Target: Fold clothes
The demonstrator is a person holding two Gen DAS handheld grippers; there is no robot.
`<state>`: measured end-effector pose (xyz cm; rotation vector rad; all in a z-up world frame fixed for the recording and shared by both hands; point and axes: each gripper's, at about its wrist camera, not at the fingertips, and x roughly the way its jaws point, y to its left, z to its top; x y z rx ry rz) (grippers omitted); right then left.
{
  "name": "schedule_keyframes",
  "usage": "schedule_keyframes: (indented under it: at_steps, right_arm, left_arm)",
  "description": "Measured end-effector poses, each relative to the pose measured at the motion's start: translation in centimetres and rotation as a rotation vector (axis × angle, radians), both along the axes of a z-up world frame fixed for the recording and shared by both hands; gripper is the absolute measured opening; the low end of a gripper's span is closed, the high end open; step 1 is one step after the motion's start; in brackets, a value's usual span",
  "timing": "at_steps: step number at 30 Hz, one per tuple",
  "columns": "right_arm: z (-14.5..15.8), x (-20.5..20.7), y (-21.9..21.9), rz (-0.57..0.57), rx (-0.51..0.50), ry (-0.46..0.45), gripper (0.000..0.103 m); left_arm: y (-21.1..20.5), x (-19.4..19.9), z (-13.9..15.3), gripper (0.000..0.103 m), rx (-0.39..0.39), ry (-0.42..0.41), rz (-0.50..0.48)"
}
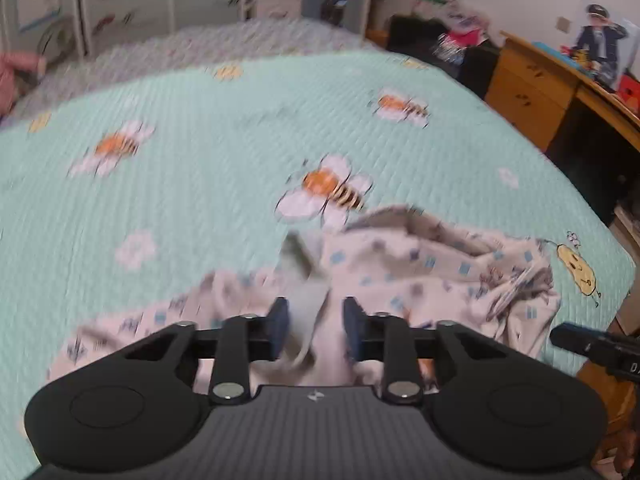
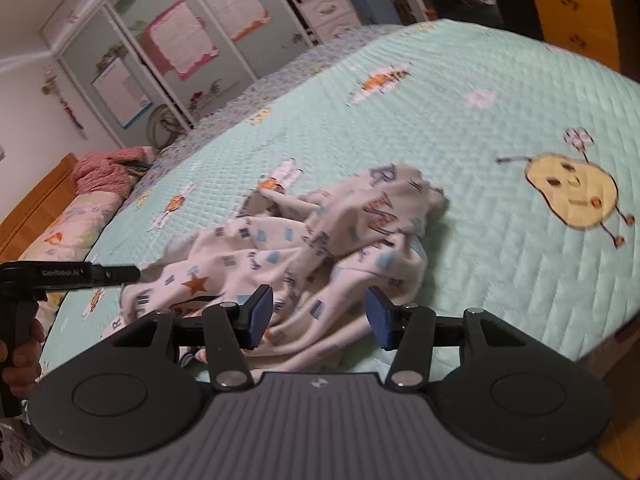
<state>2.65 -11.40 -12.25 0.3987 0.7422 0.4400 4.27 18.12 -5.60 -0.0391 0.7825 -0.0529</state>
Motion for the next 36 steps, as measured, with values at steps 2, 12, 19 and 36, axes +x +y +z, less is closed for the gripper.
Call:
schedule_keyframes:
  at_steps: [2, 12, 19, 36]
  right_arm:
    - [-0.3, 0.1, 0.1, 0.0, 0.001, 0.012, 0.053]
    - [-0.7, -0.2, 0.5, 0.001, -0.01, 0.023, 0.054]
    - [-0.2, -0.8, 0.0, -0.03, -0.054, -0.012, 0.054]
    - [4.3, -0.8, 6.0, 0.15, -0.224, -0.336, 0.065]
  left_arm:
    - [-0.4, 0.9, 0.0, 0.055, 0.018, -0.02, -0.005]
    - [-0.9, 6.0, -5.1, 0.05, -0.023, 0.179, 0.007]
    - [-1.2, 3.8, -3.0, 0.01, -0.088, 0.065, 0.046]
    - [2.2, -9.4, 16.1, 0.008, -0.222, -0.496, 0.009]
